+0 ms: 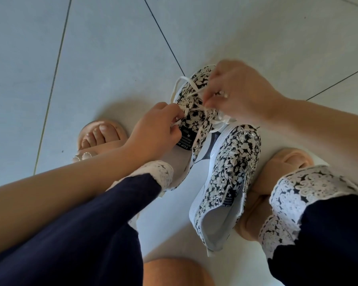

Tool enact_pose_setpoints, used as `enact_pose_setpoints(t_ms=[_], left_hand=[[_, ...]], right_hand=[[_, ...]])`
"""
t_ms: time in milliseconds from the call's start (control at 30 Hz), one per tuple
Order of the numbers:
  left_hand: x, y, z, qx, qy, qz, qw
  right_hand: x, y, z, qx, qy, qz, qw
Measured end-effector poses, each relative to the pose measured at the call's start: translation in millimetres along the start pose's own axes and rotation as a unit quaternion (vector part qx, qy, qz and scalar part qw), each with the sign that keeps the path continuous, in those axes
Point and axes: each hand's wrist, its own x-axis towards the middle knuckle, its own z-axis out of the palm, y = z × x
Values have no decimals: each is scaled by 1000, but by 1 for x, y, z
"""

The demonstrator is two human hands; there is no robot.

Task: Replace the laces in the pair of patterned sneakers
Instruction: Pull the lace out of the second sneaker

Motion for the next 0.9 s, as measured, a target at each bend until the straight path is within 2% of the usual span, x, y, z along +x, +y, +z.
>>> enact_pose_setpoints(t_ms=[33, 100, 133, 167, 233, 267, 333, 467, 600, 800, 833, 900], left_hand=[[0, -1, 0, -3, 2, -1, 1000], [0, -1, 0, -6, 1, 0, 1000], [0, -1, -1, -5, 0, 1, 1000], [1, 0, -1, -4, -3, 1, 1000], [1, 0, 0, -2, -7, 1, 1000], [0, 0, 0, -1, -8, 0, 1000], [0, 0, 0, -2, -9, -2, 1000], [0, 2, 1, 3, -9, 1, 1000], [0, 3, 1, 2, -11, -2, 1000], [0, 5, 2, 6, -8, -2, 1000], [-1, 4, 2, 3, -7, -3, 1000], [-1, 3, 1, -9, -3, -2, 1000]], right_hand=[[5, 1, -10, 85, 52, 53, 994], [18, 10, -35, 243, 177, 150, 942], [22, 18, -45, 250, 206, 182, 929], [23, 24, -51, 207, 190, 202, 938], [17, 35, -44, 54, 64, 196, 977], [10, 39, -33, -6, 0, 173, 985], [-3, 31, -11, -43, -59, 102, 992], [-5, 14, 5, -23, -42, -8, 999], [4, 3, 10, -59, -41, -28, 997], [10, -7, 21, -175, -25, -58, 983], [10, -9, 19, -141, -11, -51, 989], [12, -11, 1, 56, 51, 48, 996]])
